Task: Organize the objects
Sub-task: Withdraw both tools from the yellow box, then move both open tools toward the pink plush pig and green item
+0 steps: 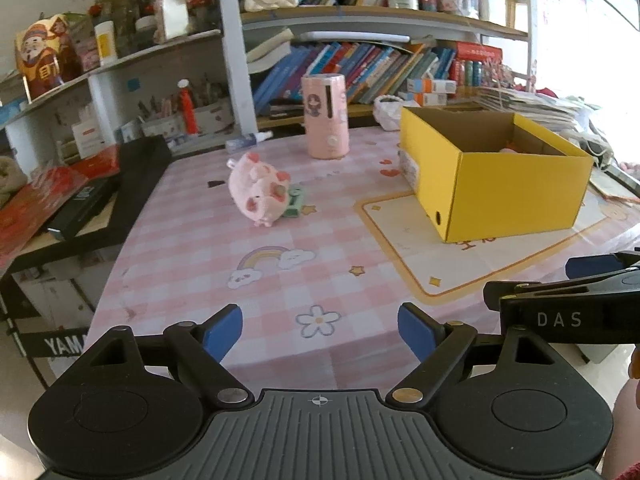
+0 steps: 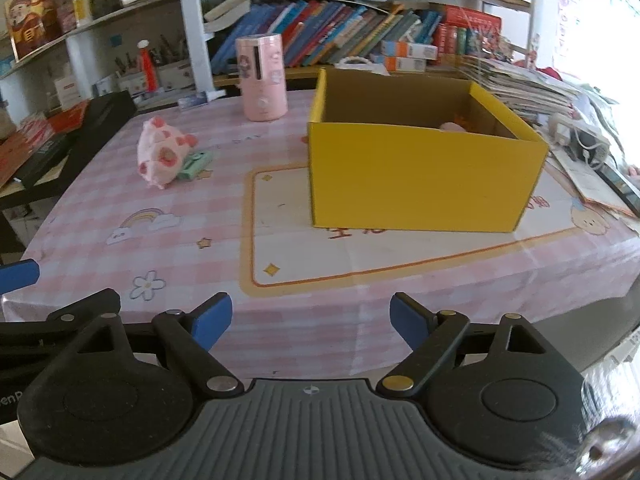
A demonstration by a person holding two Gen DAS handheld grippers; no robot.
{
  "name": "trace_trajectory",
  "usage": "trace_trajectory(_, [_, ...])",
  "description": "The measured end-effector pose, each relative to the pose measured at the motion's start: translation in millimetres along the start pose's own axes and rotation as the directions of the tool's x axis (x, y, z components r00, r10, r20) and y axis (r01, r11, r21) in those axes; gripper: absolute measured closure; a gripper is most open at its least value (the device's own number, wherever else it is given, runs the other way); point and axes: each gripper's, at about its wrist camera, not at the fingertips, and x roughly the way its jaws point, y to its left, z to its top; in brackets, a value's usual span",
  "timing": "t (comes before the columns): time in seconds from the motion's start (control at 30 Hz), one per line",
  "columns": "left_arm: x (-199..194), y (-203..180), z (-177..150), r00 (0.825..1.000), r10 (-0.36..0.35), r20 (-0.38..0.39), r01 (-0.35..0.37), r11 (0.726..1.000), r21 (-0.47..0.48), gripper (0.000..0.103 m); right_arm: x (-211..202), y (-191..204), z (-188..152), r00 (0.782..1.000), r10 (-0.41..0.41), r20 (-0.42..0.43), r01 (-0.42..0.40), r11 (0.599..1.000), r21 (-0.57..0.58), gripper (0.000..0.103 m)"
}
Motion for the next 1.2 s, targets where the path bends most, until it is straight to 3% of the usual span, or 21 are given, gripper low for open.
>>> trace_trajectory(0.73, [-18.3,47.5,-8.2,0.997,0.075,0.034,-0.073,0.995,-0.071,0.014,-3.1,52.7,9.4,0.996,0.079,0.035,-0.075,0.994,-0.084,0.017])
trace_trajectory(1.2, [-5.0,60.4,-3.5,0.996,0.084,0.021,-0.082,0.992,-0.098,0.014,11.8,67.6,20.9,0.995,0.101,0.025,-0.097,0.988,-0.117,0.017])
